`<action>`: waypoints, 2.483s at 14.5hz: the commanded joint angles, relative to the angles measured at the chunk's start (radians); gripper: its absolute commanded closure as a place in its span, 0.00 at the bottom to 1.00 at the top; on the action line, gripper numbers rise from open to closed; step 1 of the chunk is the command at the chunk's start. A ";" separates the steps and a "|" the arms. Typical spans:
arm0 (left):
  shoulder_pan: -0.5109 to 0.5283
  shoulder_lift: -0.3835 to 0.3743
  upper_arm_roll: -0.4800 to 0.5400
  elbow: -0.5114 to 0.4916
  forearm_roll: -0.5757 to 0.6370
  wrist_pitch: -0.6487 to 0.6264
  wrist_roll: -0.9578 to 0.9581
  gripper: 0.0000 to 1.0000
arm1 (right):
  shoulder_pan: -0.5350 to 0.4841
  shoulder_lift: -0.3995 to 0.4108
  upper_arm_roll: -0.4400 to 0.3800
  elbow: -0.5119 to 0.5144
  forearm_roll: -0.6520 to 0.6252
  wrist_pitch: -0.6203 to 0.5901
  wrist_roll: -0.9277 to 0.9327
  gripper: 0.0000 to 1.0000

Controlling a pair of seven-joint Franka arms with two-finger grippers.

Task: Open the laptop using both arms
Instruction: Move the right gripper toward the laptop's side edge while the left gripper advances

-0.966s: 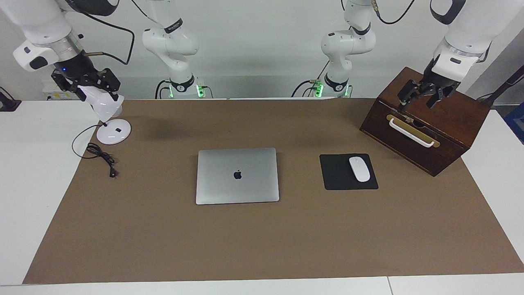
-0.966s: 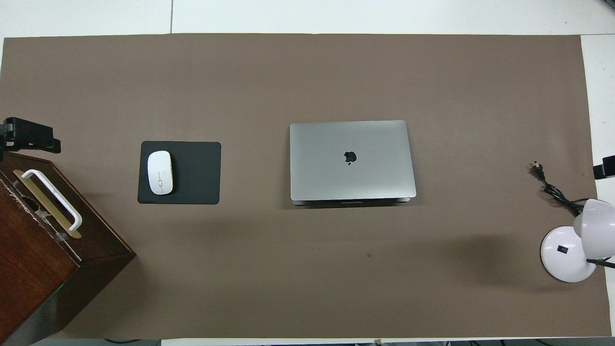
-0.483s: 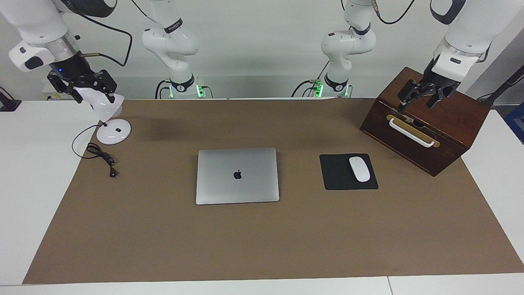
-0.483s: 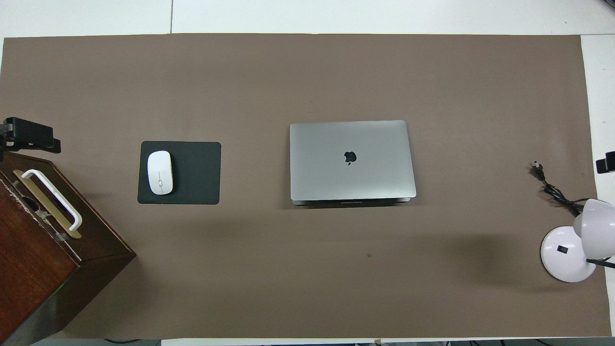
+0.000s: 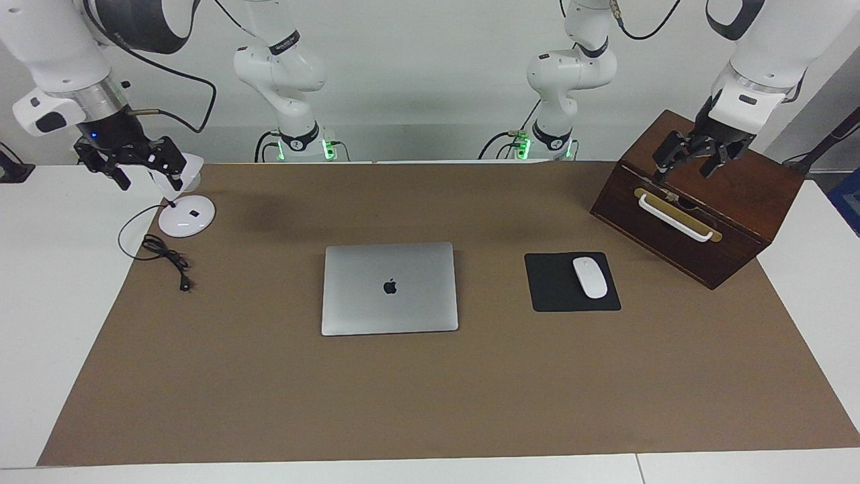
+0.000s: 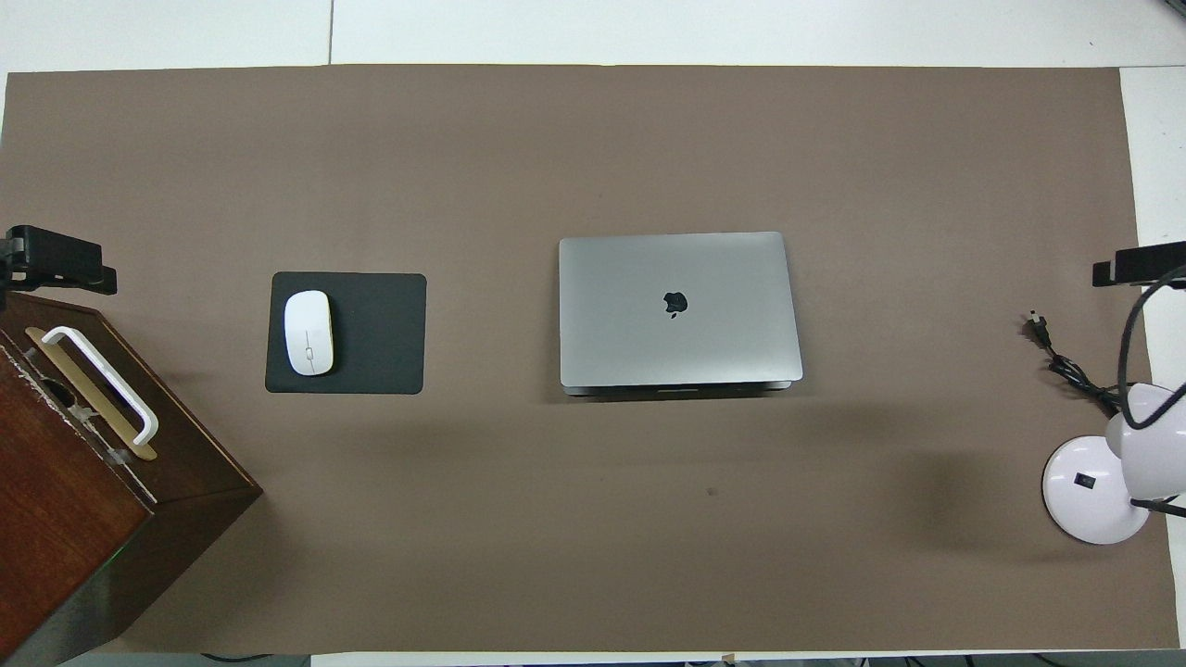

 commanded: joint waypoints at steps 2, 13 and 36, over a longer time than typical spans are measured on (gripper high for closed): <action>-0.005 -0.015 0.005 -0.024 0.019 0.026 -0.011 0.00 | 0.005 -0.003 0.009 -0.115 0.121 0.152 0.054 0.04; -0.027 -0.016 0.005 -0.038 0.019 0.056 -0.011 0.00 | 0.230 -0.050 0.014 -0.371 0.449 0.435 0.682 0.04; -0.197 -0.266 0.000 -0.651 -0.047 0.698 -0.005 1.00 | 0.371 0.028 0.023 -0.595 0.699 0.883 0.600 0.02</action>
